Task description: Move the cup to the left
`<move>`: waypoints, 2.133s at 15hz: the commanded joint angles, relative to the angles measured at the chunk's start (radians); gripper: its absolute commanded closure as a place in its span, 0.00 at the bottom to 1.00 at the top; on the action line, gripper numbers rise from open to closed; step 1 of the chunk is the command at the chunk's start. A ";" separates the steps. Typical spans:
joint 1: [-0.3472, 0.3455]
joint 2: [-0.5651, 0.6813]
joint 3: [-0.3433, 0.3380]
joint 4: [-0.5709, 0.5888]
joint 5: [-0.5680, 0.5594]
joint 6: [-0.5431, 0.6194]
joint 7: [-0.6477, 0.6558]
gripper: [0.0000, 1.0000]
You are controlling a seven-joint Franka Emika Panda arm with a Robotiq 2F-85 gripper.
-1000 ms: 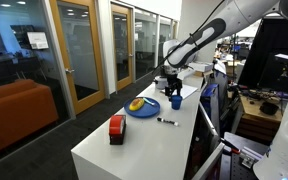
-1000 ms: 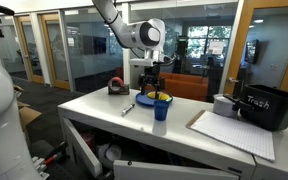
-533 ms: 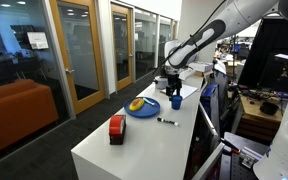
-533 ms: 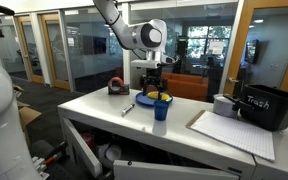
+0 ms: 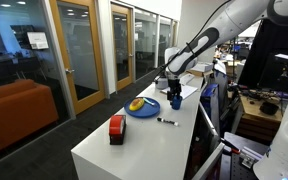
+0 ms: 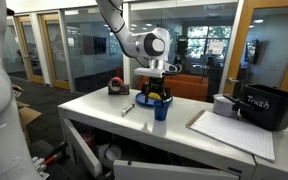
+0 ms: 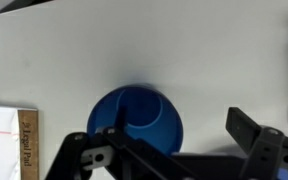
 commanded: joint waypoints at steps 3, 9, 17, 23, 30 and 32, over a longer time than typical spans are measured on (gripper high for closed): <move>-0.013 0.024 0.016 -0.005 0.008 0.034 -0.049 0.25; -0.006 0.010 0.023 -0.021 -0.007 0.039 -0.055 0.61; 0.010 -0.012 0.032 -0.032 -0.032 0.037 -0.038 1.00; 0.064 -0.112 0.051 -0.047 -0.076 0.002 0.067 0.99; 0.190 -0.290 0.186 -0.081 -0.065 -0.014 0.145 0.99; 0.218 -0.313 0.218 -0.099 -0.057 -0.001 0.139 0.99</move>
